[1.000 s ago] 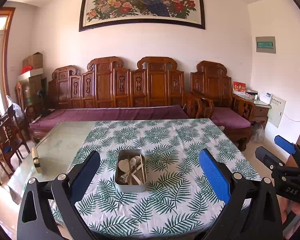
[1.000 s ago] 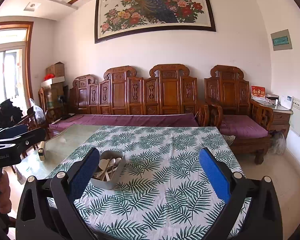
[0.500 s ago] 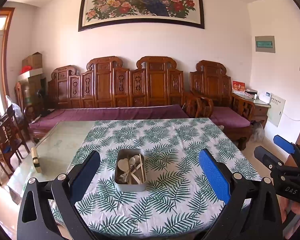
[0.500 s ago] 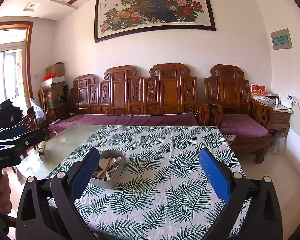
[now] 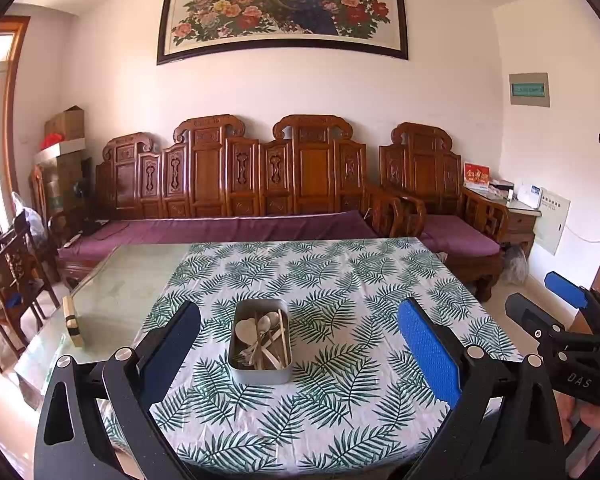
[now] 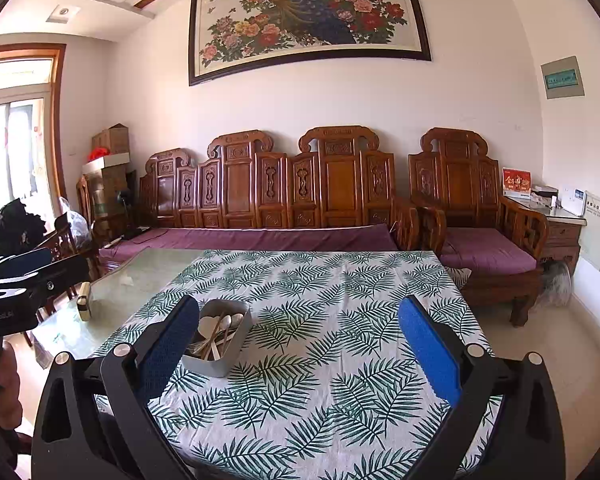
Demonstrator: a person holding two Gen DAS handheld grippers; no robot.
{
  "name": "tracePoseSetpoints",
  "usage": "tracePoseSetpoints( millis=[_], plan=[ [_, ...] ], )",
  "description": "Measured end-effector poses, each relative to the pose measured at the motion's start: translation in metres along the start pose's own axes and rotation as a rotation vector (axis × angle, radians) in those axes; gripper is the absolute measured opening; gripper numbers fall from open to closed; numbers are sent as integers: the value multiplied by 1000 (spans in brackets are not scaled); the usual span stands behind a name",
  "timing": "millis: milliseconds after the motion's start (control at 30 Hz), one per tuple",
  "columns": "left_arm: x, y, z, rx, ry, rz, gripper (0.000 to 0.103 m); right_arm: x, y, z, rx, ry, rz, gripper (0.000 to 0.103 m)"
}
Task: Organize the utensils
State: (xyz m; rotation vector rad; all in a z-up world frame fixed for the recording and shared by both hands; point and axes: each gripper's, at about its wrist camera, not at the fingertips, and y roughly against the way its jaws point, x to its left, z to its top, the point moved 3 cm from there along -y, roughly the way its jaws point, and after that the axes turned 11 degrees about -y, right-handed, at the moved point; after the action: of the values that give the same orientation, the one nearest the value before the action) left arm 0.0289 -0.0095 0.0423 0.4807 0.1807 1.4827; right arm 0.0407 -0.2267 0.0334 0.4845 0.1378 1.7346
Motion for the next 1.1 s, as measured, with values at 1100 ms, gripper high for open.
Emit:
tracePoseSetpoints(
  millis=[1100],
  plan=[
    [1, 0, -2, 2, 4, 0, 95, -1, 0, -2, 1, 0, 0, 100]
  ],
)
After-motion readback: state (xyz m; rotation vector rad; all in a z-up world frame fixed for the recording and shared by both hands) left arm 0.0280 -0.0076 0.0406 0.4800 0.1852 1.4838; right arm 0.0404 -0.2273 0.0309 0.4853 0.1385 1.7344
